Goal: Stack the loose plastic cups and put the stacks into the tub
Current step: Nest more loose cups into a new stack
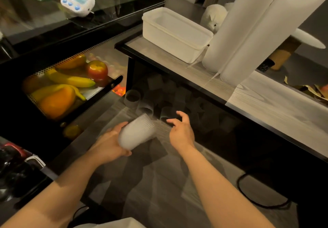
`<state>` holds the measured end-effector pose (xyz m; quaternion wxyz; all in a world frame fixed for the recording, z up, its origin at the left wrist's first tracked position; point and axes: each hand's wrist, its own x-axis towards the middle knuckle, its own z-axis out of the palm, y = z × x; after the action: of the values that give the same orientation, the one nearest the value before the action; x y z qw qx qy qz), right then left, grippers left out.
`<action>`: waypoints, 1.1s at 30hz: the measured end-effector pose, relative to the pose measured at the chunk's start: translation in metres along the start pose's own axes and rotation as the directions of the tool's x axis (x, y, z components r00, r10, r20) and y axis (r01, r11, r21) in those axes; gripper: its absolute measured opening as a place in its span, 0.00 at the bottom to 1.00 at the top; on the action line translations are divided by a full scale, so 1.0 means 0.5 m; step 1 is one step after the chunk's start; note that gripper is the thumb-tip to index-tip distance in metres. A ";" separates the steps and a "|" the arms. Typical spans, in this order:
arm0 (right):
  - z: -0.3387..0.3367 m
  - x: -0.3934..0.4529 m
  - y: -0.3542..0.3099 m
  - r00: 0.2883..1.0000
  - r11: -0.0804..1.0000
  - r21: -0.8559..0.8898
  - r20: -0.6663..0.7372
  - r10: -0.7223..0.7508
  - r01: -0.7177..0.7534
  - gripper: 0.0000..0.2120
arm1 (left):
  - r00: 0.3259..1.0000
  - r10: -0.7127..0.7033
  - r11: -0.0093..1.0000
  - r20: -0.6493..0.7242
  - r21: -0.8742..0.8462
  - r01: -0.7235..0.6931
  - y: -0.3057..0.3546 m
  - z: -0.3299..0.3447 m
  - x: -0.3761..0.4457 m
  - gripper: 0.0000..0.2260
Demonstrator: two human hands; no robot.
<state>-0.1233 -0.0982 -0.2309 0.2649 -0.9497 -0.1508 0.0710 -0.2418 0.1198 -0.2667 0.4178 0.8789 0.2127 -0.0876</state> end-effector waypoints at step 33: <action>0.128 0.209 -0.029 0.822 0.737 0.363 0.242 0.515 -0.569 0.17 | 0.992 0.088 0.995 0.094 0.028 -0.091 -0.101 -0.092 0.097 0.51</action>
<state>-0.0419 -0.0216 -0.2831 0.4205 -0.8658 0.1353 0.2353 -0.2220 0.1982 -0.2885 0.4165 0.8892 0.1521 -0.1127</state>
